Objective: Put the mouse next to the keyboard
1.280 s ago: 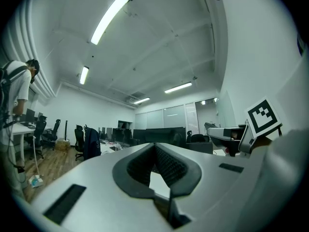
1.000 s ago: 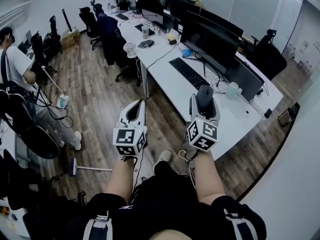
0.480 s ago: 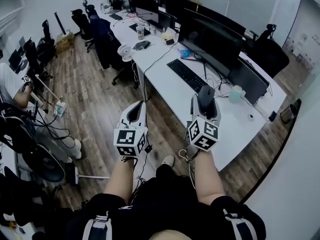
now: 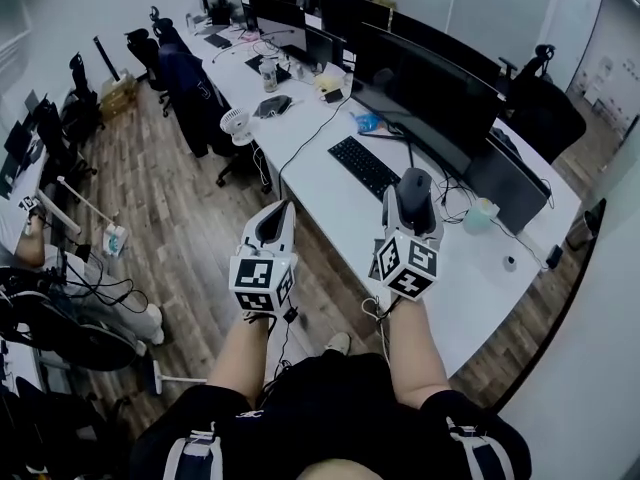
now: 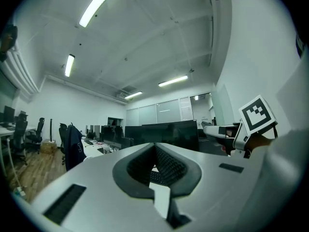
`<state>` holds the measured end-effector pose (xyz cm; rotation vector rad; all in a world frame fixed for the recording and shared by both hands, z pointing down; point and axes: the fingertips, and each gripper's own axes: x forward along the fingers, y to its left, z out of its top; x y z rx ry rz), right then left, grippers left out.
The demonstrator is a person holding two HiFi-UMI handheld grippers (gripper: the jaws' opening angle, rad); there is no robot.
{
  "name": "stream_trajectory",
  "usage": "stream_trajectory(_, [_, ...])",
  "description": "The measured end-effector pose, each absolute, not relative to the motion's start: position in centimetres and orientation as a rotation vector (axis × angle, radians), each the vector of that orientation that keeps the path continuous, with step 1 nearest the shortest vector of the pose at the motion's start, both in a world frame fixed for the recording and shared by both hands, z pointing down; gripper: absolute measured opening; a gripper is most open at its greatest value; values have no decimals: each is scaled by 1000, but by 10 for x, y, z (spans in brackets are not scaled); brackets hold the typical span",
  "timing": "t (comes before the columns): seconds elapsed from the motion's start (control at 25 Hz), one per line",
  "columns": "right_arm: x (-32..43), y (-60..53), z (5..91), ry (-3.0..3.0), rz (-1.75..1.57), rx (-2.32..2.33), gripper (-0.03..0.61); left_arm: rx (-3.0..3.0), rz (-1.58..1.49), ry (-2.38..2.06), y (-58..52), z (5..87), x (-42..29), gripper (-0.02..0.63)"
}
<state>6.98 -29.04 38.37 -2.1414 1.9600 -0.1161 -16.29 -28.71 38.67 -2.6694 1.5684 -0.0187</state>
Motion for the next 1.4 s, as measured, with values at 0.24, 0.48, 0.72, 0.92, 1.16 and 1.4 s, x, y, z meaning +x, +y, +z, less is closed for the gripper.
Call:
stream_trajectory(0.24, [119,-369,390,1900,-147,-2202,330,-2725,-58,1499,-377,389,-113,12])
stream_trajectory(0.48, [180,-427,405,1831,-179,-2292,329,-2803,-84,1399,-455,399,-47,12])
stream_trajectory(0.72, [239,-436,430,1724,-209,-2408,329,-2890,-106,1247,-489,418,22,12])
stream_trajectory(0.92, [276,-424,445,1619,-249,-2503,329,-2969,-131,1101,-496,427,69,12])
stream_trajectory(1.16, [316,-410,482,1483,-329,-2614,328,-3034,-157,947,-502,443,114,12])
stream_trajectory(1.4, [333,-411,529,1358,-459,-2719,328,-3075,-161,798,-517,448,139,12])
